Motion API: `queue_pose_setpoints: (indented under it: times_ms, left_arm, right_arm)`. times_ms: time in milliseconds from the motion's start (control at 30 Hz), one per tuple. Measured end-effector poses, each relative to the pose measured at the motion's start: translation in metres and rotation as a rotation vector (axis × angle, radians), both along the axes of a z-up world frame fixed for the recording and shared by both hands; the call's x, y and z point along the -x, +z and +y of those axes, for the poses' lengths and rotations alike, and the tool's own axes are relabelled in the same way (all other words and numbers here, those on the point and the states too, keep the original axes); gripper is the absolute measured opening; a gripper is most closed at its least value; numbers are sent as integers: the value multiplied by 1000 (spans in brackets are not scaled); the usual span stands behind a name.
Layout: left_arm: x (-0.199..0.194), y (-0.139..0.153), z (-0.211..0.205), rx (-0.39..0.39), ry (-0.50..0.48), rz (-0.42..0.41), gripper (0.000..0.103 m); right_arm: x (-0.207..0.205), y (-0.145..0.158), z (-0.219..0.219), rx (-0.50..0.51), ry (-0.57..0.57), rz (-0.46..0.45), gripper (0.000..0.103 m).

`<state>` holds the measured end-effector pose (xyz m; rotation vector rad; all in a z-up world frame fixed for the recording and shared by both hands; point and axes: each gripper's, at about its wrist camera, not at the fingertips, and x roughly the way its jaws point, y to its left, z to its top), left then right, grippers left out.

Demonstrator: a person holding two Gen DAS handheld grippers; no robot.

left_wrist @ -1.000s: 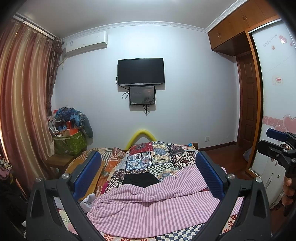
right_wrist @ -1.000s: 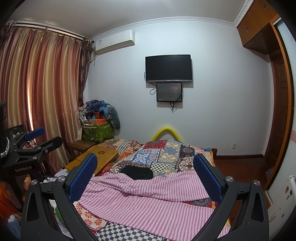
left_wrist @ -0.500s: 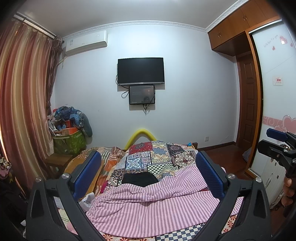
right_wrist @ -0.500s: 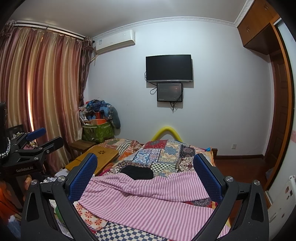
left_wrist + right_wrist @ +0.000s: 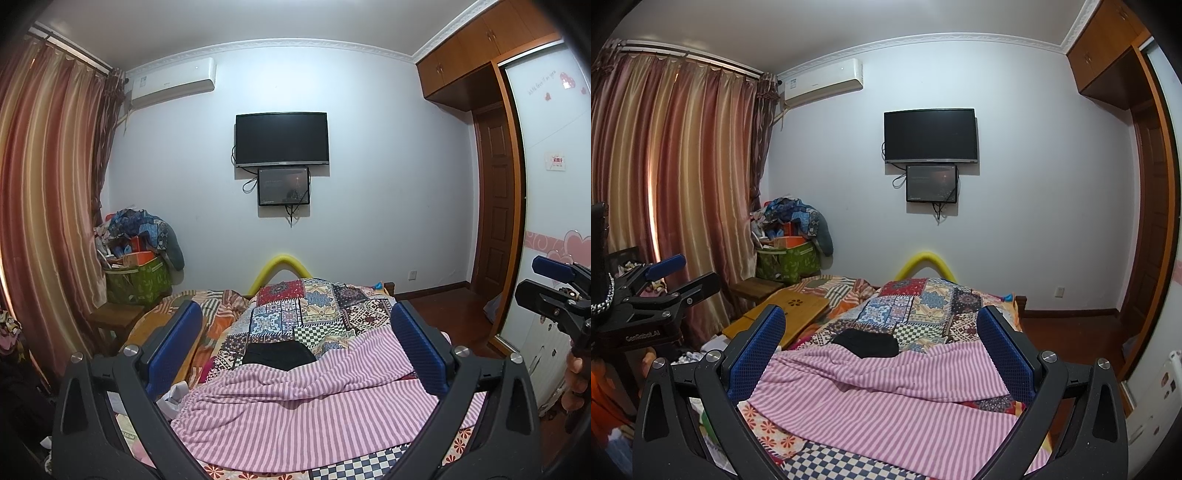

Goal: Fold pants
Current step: 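Lower both grippers onto the pink striped pants and close on the fabric edge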

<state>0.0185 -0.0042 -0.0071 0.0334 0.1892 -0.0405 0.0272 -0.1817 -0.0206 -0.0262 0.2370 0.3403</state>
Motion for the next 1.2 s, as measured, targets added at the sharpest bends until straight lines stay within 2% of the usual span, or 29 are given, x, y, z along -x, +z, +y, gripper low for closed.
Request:
queue_pose_setpoints:
  times_ms: [367,600,867,1200]
  left_arm:
    - [-16,-8,9,6,-2,24,103]
    - [-54,-18,27,17,47,70,103]
    - [-134,-46,64,10,141,184,103]
    - [-272,-125,116,-67,250,403,103]
  right_arm:
    - [-11,-14,-2,16,-21,18,103]
    - [-37,-26,-19,29,-69,40,103]
    - [-93,-52,-65,27,-203,133,103]
    - [-167,-89,-111,81,-314,266,103]
